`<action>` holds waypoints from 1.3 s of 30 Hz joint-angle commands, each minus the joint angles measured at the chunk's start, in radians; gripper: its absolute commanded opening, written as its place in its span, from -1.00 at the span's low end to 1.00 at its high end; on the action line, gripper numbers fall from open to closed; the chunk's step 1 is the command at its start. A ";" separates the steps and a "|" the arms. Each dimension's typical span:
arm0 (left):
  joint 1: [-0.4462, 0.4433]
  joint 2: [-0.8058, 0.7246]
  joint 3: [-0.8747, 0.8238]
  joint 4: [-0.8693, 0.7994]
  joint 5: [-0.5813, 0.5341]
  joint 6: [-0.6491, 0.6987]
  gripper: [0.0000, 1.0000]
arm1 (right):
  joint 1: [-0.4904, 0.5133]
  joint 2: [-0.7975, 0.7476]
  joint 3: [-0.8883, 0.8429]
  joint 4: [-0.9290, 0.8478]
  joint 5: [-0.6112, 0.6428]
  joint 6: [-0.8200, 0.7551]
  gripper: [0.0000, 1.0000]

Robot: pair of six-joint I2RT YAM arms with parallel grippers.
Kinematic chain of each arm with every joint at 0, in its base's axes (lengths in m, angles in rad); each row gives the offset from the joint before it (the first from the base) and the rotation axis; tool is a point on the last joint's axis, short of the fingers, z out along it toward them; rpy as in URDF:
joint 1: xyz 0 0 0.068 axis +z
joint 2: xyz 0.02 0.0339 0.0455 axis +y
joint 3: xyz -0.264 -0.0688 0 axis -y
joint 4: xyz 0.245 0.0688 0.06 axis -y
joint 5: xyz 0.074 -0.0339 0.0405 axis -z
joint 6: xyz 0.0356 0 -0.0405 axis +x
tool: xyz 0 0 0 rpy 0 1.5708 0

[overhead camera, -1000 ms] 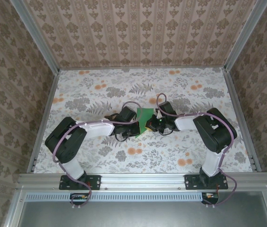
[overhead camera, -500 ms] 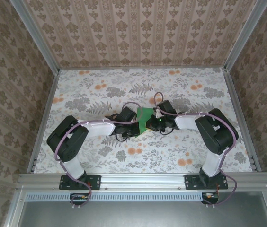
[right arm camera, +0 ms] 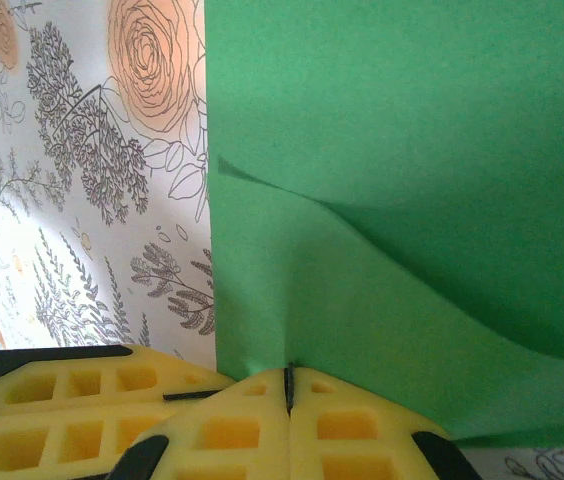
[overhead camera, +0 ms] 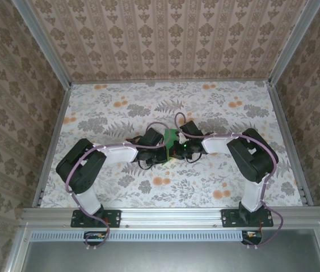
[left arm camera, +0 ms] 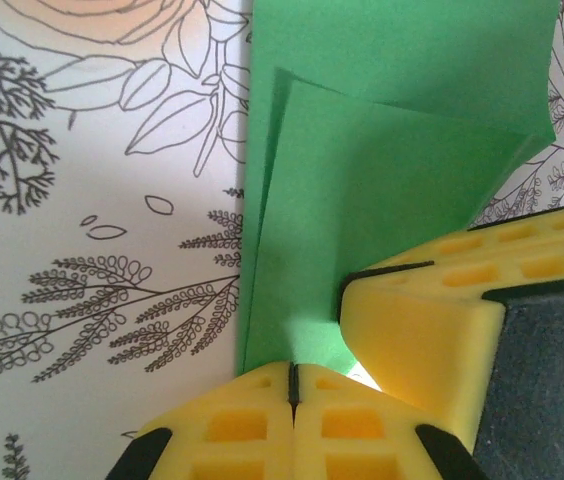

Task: Fold a paper plane with a square sheet of paper (pick it up from the middle)
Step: Third fold the triangle at the center of the table.

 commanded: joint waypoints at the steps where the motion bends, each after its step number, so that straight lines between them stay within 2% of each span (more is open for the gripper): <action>1: 0.004 0.036 -0.029 -0.089 -0.021 -0.012 -1.00 | -0.016 0.031 0.024 -0.066 0.044 -0.038 -0.90; 5: 0.004 0.031 -0.046 -0.108 -0.023 -0.023 -1.00 | -0.044 0.046 0.032 -0.081 0.050 -0.067 -0.90; 12: 0.006 0.022 -0.085 -0.134 -0.021 -0.031 -1.00 | -0.160 0.048 0.018 -0.079 0.060 -0.119 -0.92; 16: 0.007 0.017 -0.097 -0.127 -0.018 -0.033 -1.00 | -0.227 0.046 0.019 -0.058 0.009 -0.107 -0.92; 22: 0.007 0.011 -0.087 -0.121 -0.014 -0.021 -1.00 | -0.274 -0.040 0.018 -0.070 0.039 -0.100 -0.93; 29: 0.006 0.019 -0.060 -0.121 -0.010 -0.004 -1.00 | -0.223 -0.186 -0.049 -0.031 0.042 -0.088 -0.90; 35: 0.007 0.022 -0.050 -0.132 -0.014 -0.005 -1.00 | -0.095 -0.091 -0.039 0.031 -0.014 -0.024 -0.91; 39: 0.007 0.020 -0.051 -0.138 -0.015 -0.004 -1.00 | -0.070 -0.025 -0.044 0.078 -0.040 0.004 -0.92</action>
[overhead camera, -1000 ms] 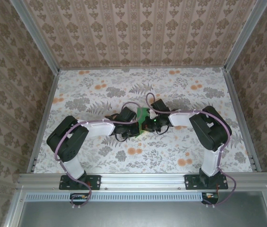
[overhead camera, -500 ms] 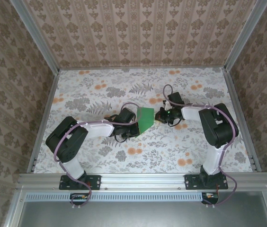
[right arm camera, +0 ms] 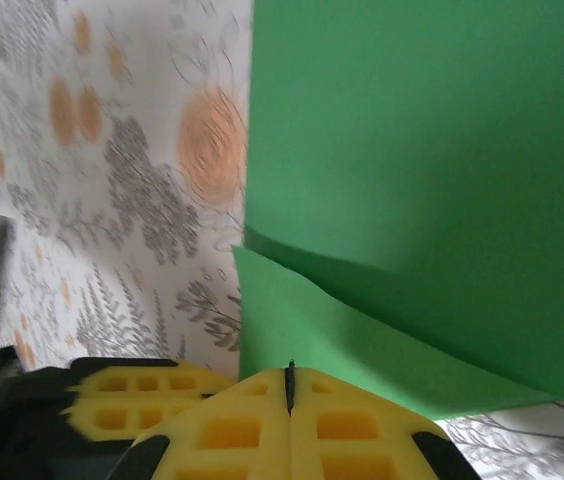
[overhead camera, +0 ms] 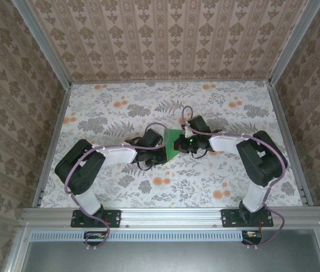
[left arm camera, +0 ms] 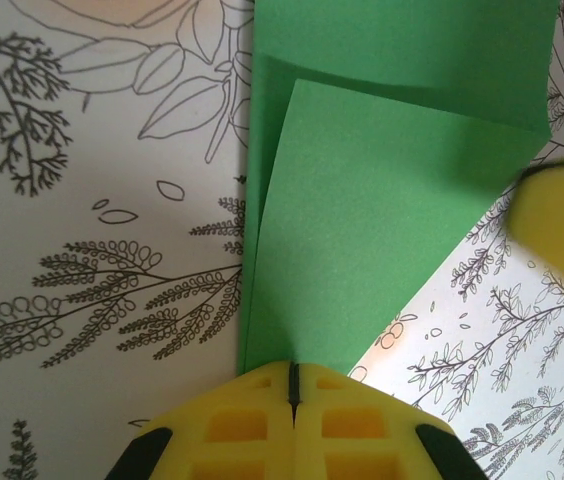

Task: Fold a paper plane with a square sheet of paper (pick it up from the middle)
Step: Third fold the triangle at the center of the table.

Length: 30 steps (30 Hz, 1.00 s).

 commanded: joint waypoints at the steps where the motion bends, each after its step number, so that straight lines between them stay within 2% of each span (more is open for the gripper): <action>1: 0.006 0.035 -0.023 -0.158 -0.018 0.011 -1.00 | -0.002 0.052 -0.014 0.044 -0.035 0.038 -0.92; 5: 0.006 0.036 -0.026 -0.166 -0.016 0.010 -1.00 | -0.022 0.073 -0.008 0.003 -0.015 0.000 -0.92; 9: 0.007 0.039 -0.025 -0.173 -0.011 0.014 -1.00 | -0.091 0.076 -0.018 -0.046 0.025 -0.049 -0.92; 17: 0.007 0.036 -0.042 -0.153 0.001 0.006 -1.00 | -0.146 -0.020 -0.015 -0.160 0.175 -0.115 -0.92; 24: 0.008 0.037 -0.031 -0.144 0.010 0.017 -1.00 | -0.070 -0.156 -0.043 -0.079 0.132 -0.079 -0.90; 30: 0.007 0.043 -0.017 -0.143 0.017 0.025 -1.00 | 0.017 -0.049 -0.023 0.023 0.018 0.005 -0.90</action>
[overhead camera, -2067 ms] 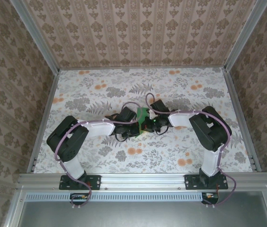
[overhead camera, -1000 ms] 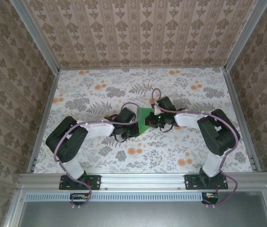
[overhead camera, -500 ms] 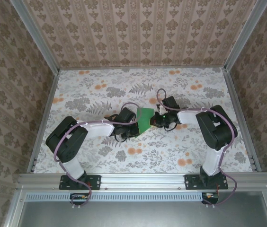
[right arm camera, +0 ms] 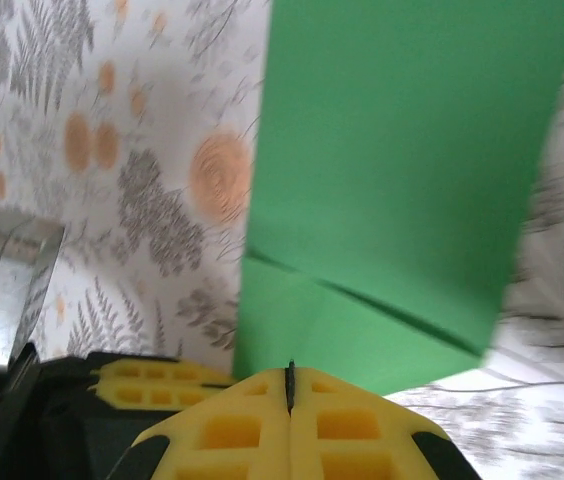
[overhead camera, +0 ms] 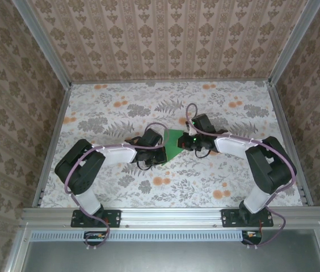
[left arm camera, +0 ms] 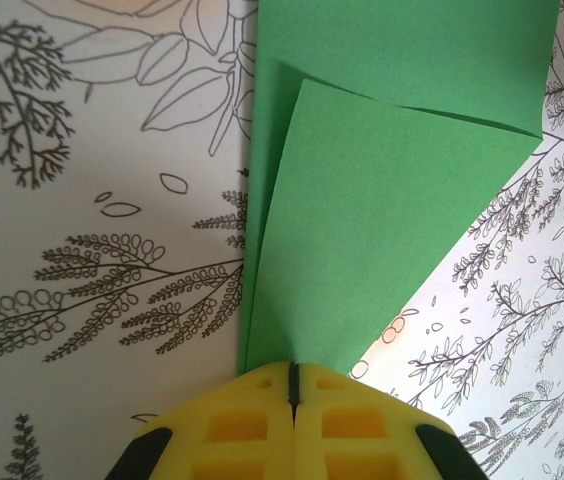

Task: Fold a paper plane with a square sheet of paper (pick it up from the middle)
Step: Third fold the triangle at the center of the table.

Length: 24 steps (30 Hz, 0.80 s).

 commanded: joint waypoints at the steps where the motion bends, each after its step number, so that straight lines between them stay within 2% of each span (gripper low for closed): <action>1: -0.001 0.043 -0.018 -0.138 -0.003 0.026 -1.00 | 0.028 0.086 0.011 0.069 -0.083 0.065 -0.90; 4: -0.001 0.041 -0.013 -0.140 0.002 0.034 -1.00 | 0.031 0.152 0.028 0.101 -0.123 0.100 -0.90; 9: -0.003 0.033 -0.014 -0.141 0.013 0.047 -1.00 | 0.031 0.216 0.061 0.026 -0.086 0.102 -0.90; 15: -0.011 -0.016 -0.013 -0.157 0.044 0.090 -1.00 | 0.032 0.242 0.069 -0.044 -0.024 0.113 -0.92; 24: -0.045 -0.066 -0.013 -0.193 0.072 0.139 -0.87 | 0.032 0.252 0.074 -0.080 0.011 0.122 -0.92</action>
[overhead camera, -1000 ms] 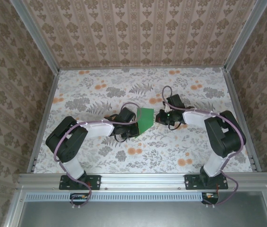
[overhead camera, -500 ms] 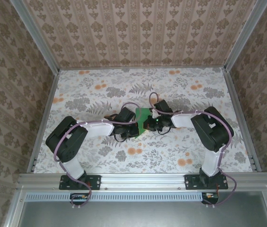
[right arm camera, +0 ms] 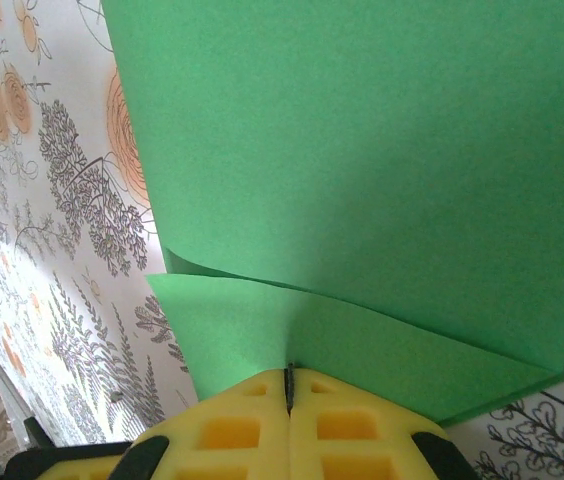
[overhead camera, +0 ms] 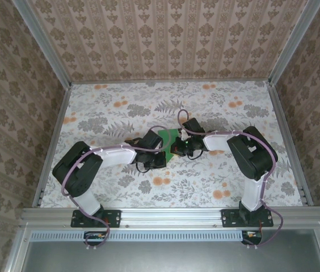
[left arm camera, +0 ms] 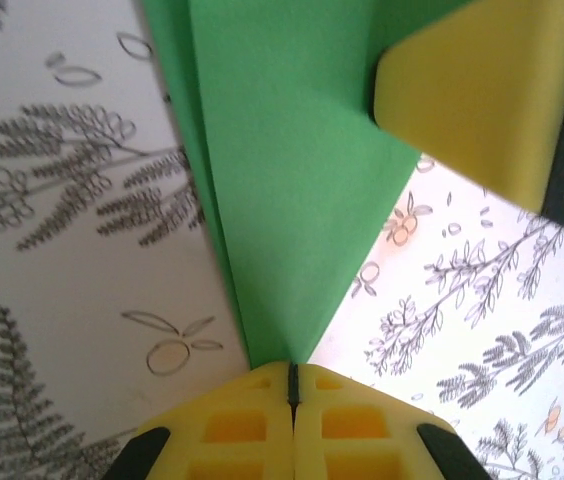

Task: Fold a paper plane with a square sheet of paper (pick it up from the middle)
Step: Third fold the triangle at the center of the table, then fourth fold the wing at the center of the table.

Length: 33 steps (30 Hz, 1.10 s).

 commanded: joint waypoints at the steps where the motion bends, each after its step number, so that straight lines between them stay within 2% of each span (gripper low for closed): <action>1: -0.020 -0.033 -0.015 -0.089 0.037 0.048 -0.87 | 0.001 0.049 -0.005 -0.092 0.095 0.019 -0.92; 10: -0.010 -0.120 -0.002 -0.126 -0.036 0.065 -0.82 | 0.019 -0.019 -0.099 -0.036 0.125 0.107 -0.92; 14: 0.003 -0.158 0.005 -0.107 -0.095 0.046 -0.61 | 0.059 -0.068 -0.138 0.027 0.118 0.180 -0.89; 17: 0.008 -0.160 0.012 -0.072 -0.142 0.023 -0.48 | 0.060 -0.129 -0.154 0.062 0.113 0.201 -0.78; 22: 0.009 -0.110 0.032 0.005 -0.167 -0.006 -0.46 | 0.023 -0.236 -0.163 0.025 0.123 0.163 -0.48; 26: 0.007 -0.049 0.069 0.057 -0.154 -0.014 -0.50 | -0.035 -0.300 -0.215 0.016 0.119 0.142 -0.21; 29: 0.007 -0.014 0.099 0.055 -0.161 -0.027 -0.59 | -0.078 -0.321 -0.235 0.006 0.098 0.119 -0.13; 33: 0.005 -0.044 0.084 0.055 -0.213 -0.044 -0.66 | -0.120 -0.313 -0.228 -0.009 0.058 0.098 -0.05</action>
